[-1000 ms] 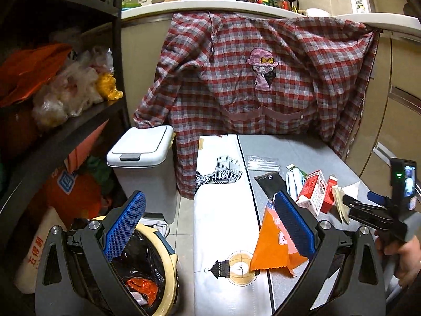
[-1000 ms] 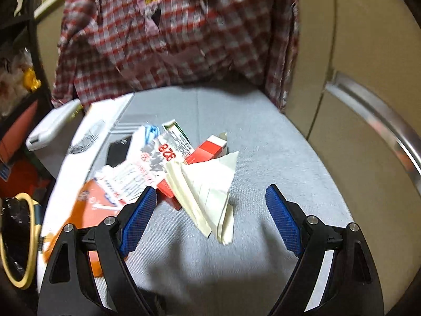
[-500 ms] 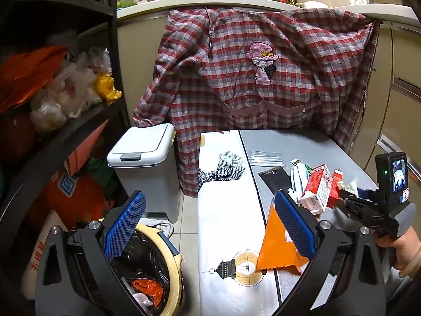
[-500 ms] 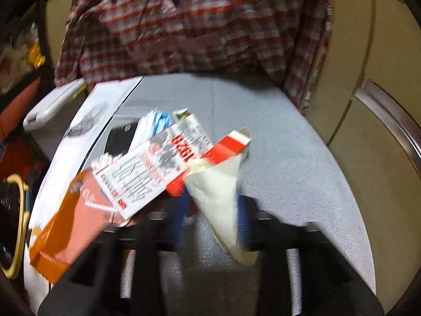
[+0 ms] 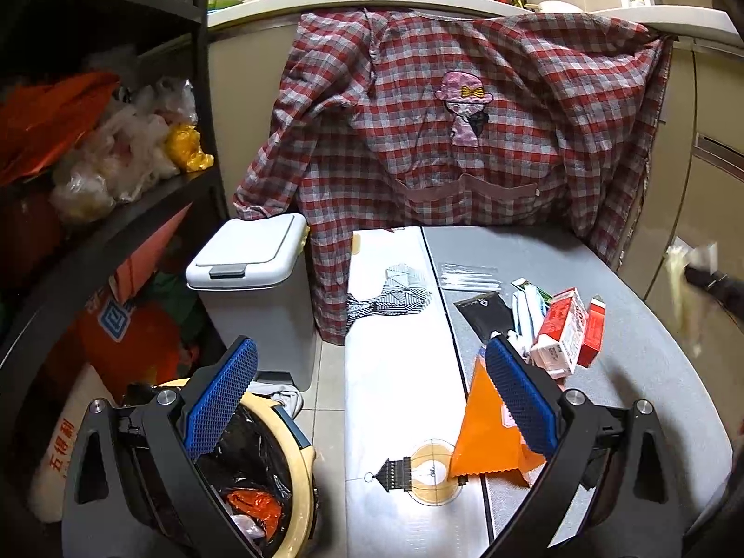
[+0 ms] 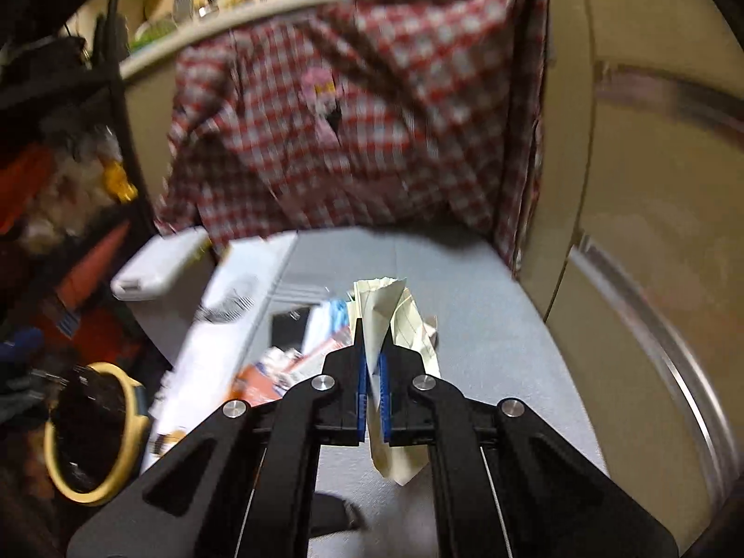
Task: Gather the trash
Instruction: 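Grasp the orange snack wrapper with the left gripper while the right gripper holds the tissue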
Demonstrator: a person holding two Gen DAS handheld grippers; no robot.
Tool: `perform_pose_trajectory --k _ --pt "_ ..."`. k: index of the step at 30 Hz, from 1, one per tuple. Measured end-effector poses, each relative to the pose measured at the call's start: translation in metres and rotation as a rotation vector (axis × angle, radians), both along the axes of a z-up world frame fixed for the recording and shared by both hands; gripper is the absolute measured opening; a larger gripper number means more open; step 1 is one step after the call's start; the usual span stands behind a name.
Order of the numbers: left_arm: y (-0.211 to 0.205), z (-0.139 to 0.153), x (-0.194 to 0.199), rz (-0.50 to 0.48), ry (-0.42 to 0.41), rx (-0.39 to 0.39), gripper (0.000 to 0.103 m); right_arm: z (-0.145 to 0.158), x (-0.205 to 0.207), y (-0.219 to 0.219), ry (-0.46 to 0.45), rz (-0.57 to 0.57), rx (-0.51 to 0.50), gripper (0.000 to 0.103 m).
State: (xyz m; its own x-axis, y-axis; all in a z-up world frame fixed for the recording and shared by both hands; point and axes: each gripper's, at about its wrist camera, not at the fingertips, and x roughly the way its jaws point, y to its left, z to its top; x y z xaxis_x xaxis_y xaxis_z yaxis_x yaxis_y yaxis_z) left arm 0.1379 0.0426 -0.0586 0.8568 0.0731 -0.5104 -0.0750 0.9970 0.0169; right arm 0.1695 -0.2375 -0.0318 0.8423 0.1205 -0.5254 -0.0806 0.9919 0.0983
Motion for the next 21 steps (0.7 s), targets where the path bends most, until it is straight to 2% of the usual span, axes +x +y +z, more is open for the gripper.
perform_pose_trajectory --k 2,7,13,21 --pt "-0.005 -0.003 0.0 -0.018 0.012 -0.004 0.095 0.009 -0.018 -0.002 -0.018 0.0 0.012 0.005" --pt "-0.025 -0.026 0.003 -0.077 0.093 -0.026 0.095 0.008 -0.043 -0.009 -0.015 -0.009 0.056 0.005" --pt "-0.052 -0.068 0.014 -0.149 0.21 -0.031 0.095 0.001 -0.043 -0.009 0.005 0.003 0.069 0.005" --pt "-0.076 -0.094 0.027 -0.23 0.285 -0.017 0.087 -0.005 -0.039 -0.008 0.016 0.022 0.063 0.005"
